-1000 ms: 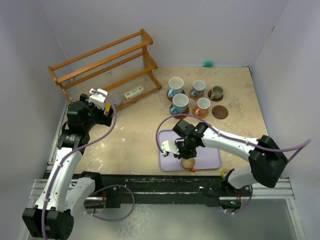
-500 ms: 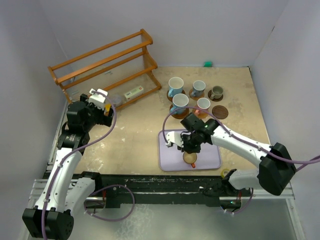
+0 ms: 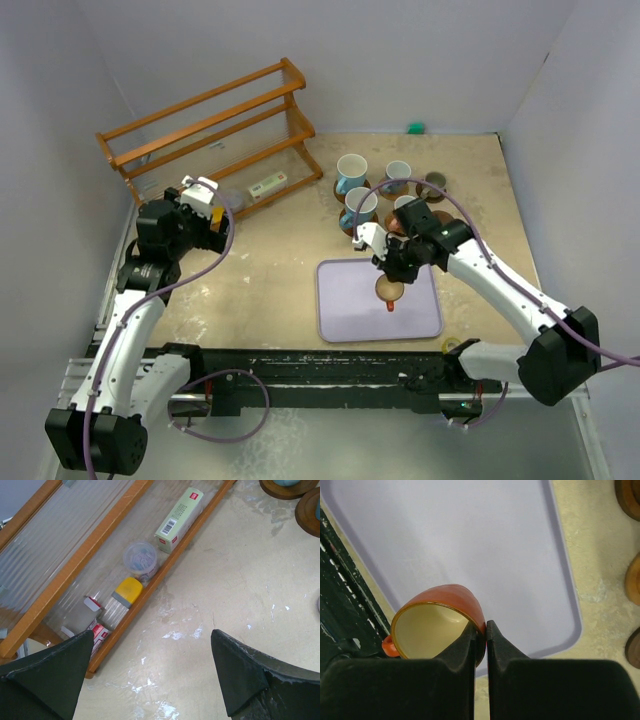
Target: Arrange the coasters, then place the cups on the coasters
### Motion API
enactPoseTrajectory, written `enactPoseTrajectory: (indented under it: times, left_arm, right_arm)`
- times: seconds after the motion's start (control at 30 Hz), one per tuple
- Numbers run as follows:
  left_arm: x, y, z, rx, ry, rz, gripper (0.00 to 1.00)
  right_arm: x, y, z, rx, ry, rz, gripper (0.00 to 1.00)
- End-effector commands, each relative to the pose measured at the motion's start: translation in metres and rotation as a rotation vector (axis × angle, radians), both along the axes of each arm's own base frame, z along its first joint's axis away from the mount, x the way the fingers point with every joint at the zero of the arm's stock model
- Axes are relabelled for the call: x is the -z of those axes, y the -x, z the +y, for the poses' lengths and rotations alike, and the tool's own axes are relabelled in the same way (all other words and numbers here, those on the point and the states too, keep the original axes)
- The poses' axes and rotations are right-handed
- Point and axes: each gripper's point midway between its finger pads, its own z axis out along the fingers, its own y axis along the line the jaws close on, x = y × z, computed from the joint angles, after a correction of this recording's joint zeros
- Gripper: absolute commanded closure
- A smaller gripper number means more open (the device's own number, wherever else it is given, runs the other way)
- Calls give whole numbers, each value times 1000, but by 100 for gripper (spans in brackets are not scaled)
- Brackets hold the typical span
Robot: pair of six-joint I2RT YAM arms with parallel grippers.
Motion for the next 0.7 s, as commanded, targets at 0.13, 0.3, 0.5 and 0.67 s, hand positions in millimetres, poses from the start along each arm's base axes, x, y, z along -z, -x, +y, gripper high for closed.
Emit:
enactPoseTrajectory:
  times: [0.13,0.3,0.5,0.67]
  left_arm:
    - [-26,-7,-6,16,48,-52,4]
    - [-25,-7,-6,16,49,-52,4]
    - [-23,-8,-7,18,55,-42,4]
    - [-26,-6,-10,41,60,-49,4]
  right_arm:
    - [-27,-15,-20,194,-42,-37,100]
    - [-31,-23,-33,290,-58,-44,100]
    - [-35,-31,-52,395,-63,-58,100]
    - [-39,-39,-74,480,-50,-84,100]
